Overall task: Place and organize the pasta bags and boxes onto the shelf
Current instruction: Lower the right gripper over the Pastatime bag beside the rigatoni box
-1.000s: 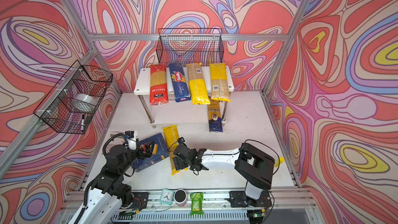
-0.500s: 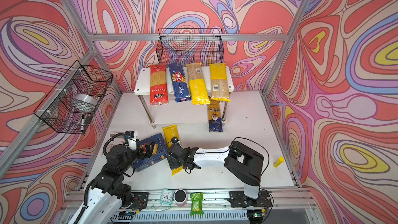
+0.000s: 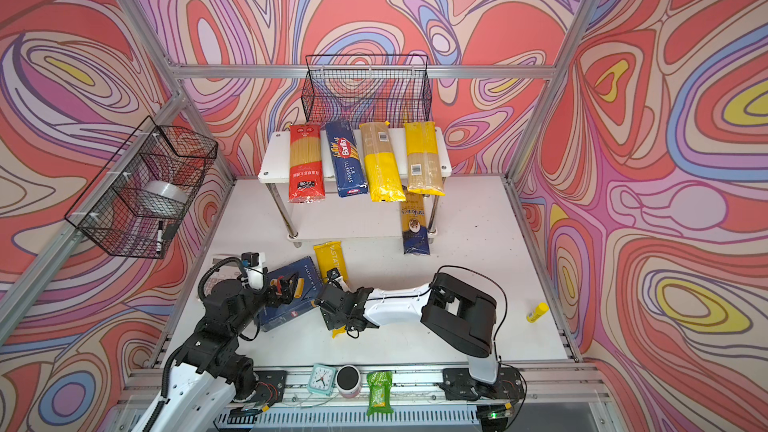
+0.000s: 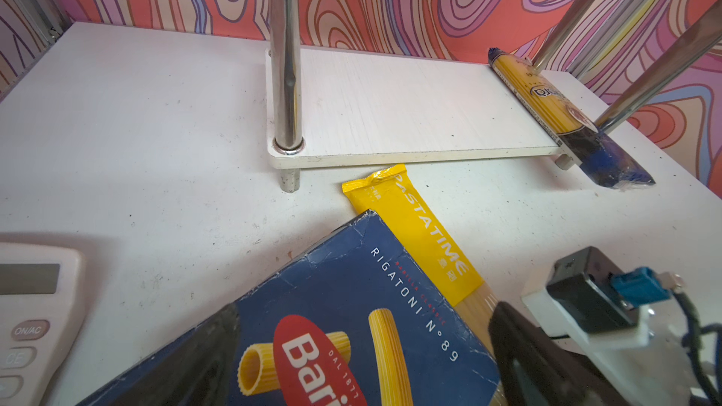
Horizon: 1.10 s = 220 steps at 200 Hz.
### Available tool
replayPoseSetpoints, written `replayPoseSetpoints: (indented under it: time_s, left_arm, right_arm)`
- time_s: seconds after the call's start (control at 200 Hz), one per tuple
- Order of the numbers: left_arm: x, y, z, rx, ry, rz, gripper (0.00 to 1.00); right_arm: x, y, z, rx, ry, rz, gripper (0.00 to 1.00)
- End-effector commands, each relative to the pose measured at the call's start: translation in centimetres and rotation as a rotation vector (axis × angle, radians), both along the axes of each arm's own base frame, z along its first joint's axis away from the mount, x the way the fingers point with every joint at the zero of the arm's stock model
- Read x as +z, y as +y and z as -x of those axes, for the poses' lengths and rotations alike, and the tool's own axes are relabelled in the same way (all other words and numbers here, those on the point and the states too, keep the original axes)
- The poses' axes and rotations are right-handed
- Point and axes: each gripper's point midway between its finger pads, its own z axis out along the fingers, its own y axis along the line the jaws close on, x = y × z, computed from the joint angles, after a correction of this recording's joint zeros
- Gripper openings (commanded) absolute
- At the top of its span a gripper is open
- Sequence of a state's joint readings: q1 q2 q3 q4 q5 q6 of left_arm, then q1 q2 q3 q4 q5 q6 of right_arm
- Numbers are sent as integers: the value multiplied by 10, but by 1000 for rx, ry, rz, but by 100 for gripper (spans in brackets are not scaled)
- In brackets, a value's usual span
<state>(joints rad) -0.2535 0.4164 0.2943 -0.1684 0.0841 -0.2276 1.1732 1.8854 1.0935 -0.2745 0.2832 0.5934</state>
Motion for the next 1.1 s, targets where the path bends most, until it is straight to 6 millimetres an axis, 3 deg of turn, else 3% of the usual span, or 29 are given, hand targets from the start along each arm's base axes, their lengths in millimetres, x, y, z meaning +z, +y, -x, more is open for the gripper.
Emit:
replayPoseSetpoints:
  time_s: [0.0,0.22,0.371,1.097]
  left_arm:
    - [-3,1,1,-2,4,-14,100]
    - [-3,2,1,0,4,-16,100]
    - [-4,2,1,0,6,-15,100]
    - [-4,3,1,8,5,-16,100]
  right_arm:
    - [-13,-13,2,-34,6,67,95]
    - [-19,-17,8,-32,28,49,88]
    - [-22,-20,10,-36,33,53,75]
    - [-4,-27,9,-57,-7,-16,36]
